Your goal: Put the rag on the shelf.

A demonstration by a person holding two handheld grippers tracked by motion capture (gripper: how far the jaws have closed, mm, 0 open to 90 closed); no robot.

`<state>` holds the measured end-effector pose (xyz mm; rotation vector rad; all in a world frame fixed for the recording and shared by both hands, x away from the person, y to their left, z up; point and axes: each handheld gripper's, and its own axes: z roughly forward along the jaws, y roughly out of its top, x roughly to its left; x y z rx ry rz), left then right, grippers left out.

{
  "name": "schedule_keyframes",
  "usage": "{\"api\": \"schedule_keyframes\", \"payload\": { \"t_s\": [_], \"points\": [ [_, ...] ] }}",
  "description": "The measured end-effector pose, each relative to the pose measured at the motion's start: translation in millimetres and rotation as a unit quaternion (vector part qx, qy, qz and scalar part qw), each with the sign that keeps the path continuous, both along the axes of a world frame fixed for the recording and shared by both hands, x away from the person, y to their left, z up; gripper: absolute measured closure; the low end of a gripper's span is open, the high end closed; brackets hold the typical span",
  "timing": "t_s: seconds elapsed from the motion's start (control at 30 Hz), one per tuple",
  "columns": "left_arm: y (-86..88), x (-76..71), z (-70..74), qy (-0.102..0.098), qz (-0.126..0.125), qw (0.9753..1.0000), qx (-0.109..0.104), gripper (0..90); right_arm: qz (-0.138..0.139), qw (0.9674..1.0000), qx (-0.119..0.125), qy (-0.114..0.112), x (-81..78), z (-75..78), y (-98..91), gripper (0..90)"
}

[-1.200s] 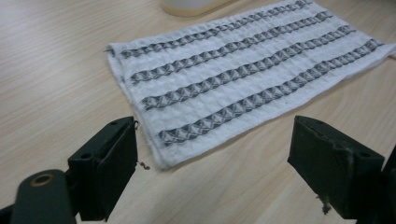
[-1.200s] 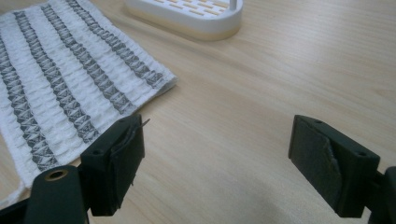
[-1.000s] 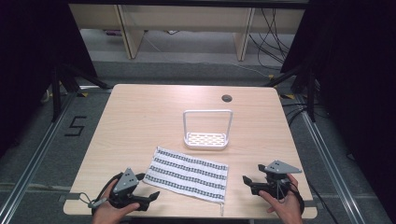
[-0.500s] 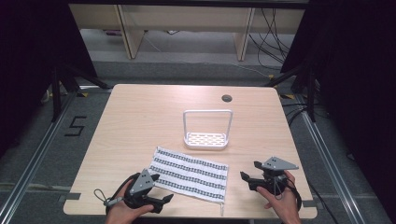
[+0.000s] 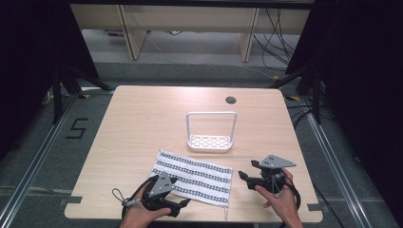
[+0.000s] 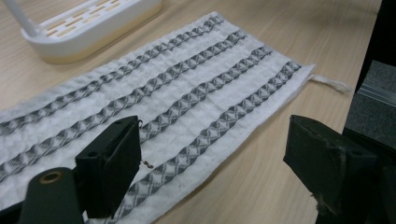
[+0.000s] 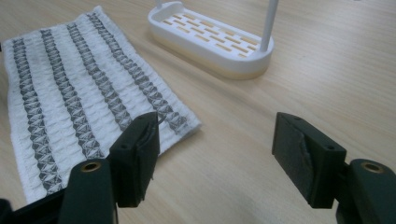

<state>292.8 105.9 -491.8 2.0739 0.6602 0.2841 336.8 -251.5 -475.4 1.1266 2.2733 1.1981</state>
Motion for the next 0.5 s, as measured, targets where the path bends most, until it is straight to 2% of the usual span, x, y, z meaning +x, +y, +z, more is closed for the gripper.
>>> {"api": "schedule_keyframes", "payload": {
  "t_s": [0.03,0.13,0.17,0.2,0.27,0.37,0.43,0.5],
  "points": [
    [-6.1,0.1,1.7,0.001,-0.008,1.0,0.001,18.6,0.001,1.0,0.002,0.001,3.6,0.4,2.9,34.3],
    [-12.7,0.0,2.6,-0.005,-0.009,0.9999,0.001,19.3,0.006,1.0,0.001,-0.002,7.1,1.9,6.0,35.4],
    [-16.8,0.8,3.4,-0.006,-0.018,0.9998,0.001,19.3,0.008,1.0,-0.001,-0.002,8.5,2.6,7.7,35.5],
    [-19.5,2.3,4.5,-0.009,-0.027,0.9995,0.011,19.5,0.013,0.9999,-0.003,-0.002,10.8,3.6,9.5,35.7],
    [-26.3,2.2,4.8,-0.006,-0.031,0.9995,0.006,19.8,0.014,0.9999,-0.003,0.0,13.2,3.9,13.3,36.8],
    [-39.4,2.3,4.5,-0.004,-0.043,0.999,0.005,20.9,0.027,0.9995,-0.016,0.005,19.1,1.6,20.8,39.8],
    [-44.8,1.8,4.4,-0.007,-0.048,0.9988,0.006,21.2,0.032,0.9993,-0.02,-0.001,21.1,0.6,22.1,40.4],
    [-54.0,0.9,4.9,-0.006,-0.059,0.9982,0.007,22.7,0.041,0.9988,-0.025,0.011,25.2,-0.4,28.7,42.6]
  ]
}}
